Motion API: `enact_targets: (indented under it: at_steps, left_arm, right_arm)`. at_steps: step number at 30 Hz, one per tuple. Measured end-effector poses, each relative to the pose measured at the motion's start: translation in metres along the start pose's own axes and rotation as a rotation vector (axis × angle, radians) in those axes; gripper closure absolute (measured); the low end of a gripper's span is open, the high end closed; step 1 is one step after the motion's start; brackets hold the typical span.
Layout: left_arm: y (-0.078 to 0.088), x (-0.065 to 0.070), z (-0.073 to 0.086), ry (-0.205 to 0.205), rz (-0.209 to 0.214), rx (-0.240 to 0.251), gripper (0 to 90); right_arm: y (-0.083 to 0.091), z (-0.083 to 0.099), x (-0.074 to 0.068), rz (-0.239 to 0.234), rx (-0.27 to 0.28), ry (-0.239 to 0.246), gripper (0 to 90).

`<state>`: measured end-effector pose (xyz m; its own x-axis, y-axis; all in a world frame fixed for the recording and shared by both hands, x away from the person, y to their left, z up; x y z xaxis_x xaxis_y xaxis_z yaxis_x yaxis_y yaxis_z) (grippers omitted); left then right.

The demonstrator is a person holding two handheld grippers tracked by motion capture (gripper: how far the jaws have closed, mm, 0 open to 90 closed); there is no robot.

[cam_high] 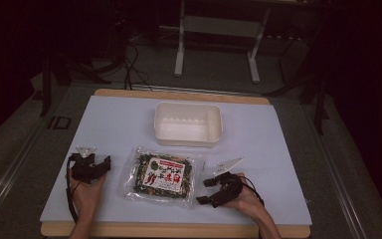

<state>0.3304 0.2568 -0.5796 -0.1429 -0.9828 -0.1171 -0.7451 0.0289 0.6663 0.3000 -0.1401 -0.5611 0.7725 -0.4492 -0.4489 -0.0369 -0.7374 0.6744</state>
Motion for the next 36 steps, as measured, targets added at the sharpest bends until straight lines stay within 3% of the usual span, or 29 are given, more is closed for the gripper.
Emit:
enact_targets:
  at_steps: [1,6,12,18,27,34,36]
  left_arm:
    - [0.000,0.000,0.000,0.000,0.001,-0.001,40.4]
    - [0.000,0.000,0.000,-0.001,0.000,-0.001,40.4]
    - [0.000,0.000,0.000,-0.003,0.000,-0.003,40.4]
    - [0.000,0.000,0.000,-0.001,-0.002,-0.002,40.4]
    - [0.000,0.000,0.000,0.003,0.000,0.001,40.4]
    - [0.000,0.000,0.000,0.001,0.000,0.002,40.4]
    - [0.000,0.000,0.000,0.004,0.001,0.003,40.4]
  right_arm:
    - [-0.001,-0.002,0.000,-0.020,-0.001,-0.009,22.4]
    - [-0.006,-0.004,0.003,-0.030,-0.001,-0.034,21.0]
    - [-0.004,-0.014,0.007,-0.041,0.073,-0.098,21.2]
    - [-0.009,-0.019,0.009,-0.020,0.080,-0.114,21.5]
    - [-0.023,-0.032,0.026,0.046,0.102,-0.224,31.4]
    - [-0.024,-0.030,0.028,0.074,0.098,-0.246,35.2]
    - [-0.023,-0.029,0.029,0.075,0.103,-0.274,37.1]
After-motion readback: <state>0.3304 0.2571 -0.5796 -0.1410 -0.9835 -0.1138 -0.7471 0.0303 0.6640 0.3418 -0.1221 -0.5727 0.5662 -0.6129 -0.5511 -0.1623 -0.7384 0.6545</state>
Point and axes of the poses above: each handheld gripper's, and its own axes: y roughly backward along the jaws, z roughly out of its underside, x roughly to its right, the point moved 5 cm from there along -y, roughly forward along the jaws, and after that the axes turned 12 degrees about -y, right-handed, at the moved point
